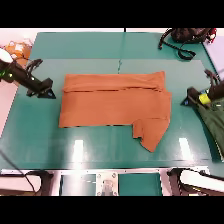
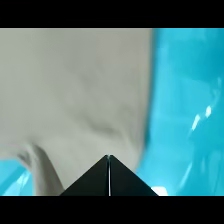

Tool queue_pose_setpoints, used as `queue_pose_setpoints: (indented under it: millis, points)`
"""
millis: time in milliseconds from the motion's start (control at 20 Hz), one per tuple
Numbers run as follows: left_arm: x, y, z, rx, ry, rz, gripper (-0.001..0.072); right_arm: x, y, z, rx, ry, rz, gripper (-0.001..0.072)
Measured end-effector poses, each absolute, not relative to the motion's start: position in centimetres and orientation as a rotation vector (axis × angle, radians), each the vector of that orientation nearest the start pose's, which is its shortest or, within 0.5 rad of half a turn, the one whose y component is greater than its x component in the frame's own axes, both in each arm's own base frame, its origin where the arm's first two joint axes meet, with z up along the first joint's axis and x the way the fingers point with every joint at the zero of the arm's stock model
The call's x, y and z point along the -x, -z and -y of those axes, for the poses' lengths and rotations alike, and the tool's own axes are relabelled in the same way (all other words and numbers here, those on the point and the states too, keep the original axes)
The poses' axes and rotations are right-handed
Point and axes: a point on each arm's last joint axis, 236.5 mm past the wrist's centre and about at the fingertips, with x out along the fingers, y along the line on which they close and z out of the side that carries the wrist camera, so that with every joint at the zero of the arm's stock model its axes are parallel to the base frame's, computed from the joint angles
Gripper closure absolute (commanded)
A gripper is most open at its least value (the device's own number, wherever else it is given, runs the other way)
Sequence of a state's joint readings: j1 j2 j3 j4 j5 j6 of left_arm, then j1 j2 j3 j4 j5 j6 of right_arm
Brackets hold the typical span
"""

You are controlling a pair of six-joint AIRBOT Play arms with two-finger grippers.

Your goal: Fold the shirts.

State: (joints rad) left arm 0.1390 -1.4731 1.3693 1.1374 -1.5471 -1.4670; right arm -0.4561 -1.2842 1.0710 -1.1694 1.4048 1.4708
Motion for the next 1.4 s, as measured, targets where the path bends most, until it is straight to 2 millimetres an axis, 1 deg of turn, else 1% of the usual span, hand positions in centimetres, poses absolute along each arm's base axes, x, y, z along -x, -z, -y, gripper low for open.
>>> queue_pose_setpoints:
  millis: [50,100,150,250,350,400,450,500,650,850,950,1000,1050,1100,1150,1200,1250,1300,1400]
  points:
    - [-34.5,-1.4,5.4,0.384,0.273,-1.545,0.0585,-29.0,2.0,4.7,-0.657,0.056,-1.469,0.0368]
    - [-32.9,-1.1,5.9,0.374,0.255,-1.536,0.0283,-27.2,2.9,4.3,-0.671,0.081,-1.477,0.0312]
    - [-31.3,-0.6,6.6,0.373,0.244,-1.532,0.0130,-25.4,4.1,3.8,-0.689,0.110,-1.486,0.0294]
    - [-28.6,1.3,8.0,0.383,0.205,-1.522,0.0132,-22.8,6.3,2.8,-0.726,0.151,-1.500,0.0282]
    - [-26.6,3.5,9.4,0.393,0.176,-1.526,0.0132,-21.0,8.4,1.9,-0.769,0.181,-1.510,0.0281]
    - [-25.8,4.6,10.1,0.402,0.165,-1.531,0.0132,-20.4,9.2,1.3,-0.791,0.187,-1.511,0.0269]
    - [-25.3,5.6,10.8,0.416,0.151,-1.526,0.0132,-20.1,9.9,0.8,-0.817,0.193,-1.503,0.0235]
    - [-24.9,6.5,11.3,0.432,0.136,-1.520,0.0132,-20.1,10.3,0.1,-0.856,0.190,-1.487,0.0234]
    - [-25.0,8.1,13.0,0.497,0.099,-1.462,0.0132,-20.6,11.2,-1.8,-0.914,0.159,-1.457,0.0234]
    - [-26.2,9.2,14.7,0.574,0.072,-1.395,0.0133,-21.4,11.9,-3.9,-0.937,0.121,-1.447,0.0234]
    - [-27.3,9.7,15.3,0.619,0.058,-1.362,0.0135,-21.8,12.1,-4.5,-0.942,0.110,-1.437,0.0234]
    - [-28.0,9.8,15.4,0.639,0.049,-1.335,0.0171,-22.0,12.2,-4.8,-0.943,0.106,-1.433,0.0234]
    - [-28.6,10.0,15.4,0.648,0.041,-1.312,0.0328,-22.1,12.2,-5.0,-0.948,0.104,-1.429,0.0234]
    - [-29.2,10.2,15.3,0.651,0.033,-1.289,0.0424,-22.3,12.2,-5.1,-0.953,0.101,-1.425,0.0235]
    - [-29.7,10.3,15.2,0.656,0.026,-1.271,0.0428,-22.5,12.1,-5.3,-0.965,0.099,-1.418,0.0247]
    - [-30.0,10.1,15.3,0.658,0.027,-1.259,0.0569,-22.6,12.1,-5.4,-0.969,0.099,-1.415,0.0358]
    - [-30.2,10.1,15.3,0.654,0.028,-1.256,0.0687,-22.5,12.3,-5.2,-0.952,0.100,-1.418,0.0548]
    - [-30.3,10.1,15.3,0.650,0.032,-1.257,0.0687,-22.3,12.5,-5.0,-0.925,0.101,-1.422,0.0692]
    - [-30.1,9.9,15.5,0.637,0.041,-1.272,0.0687,-22.3,12.5,-4.8,-0.898,0.088,-1.421,0.0694]
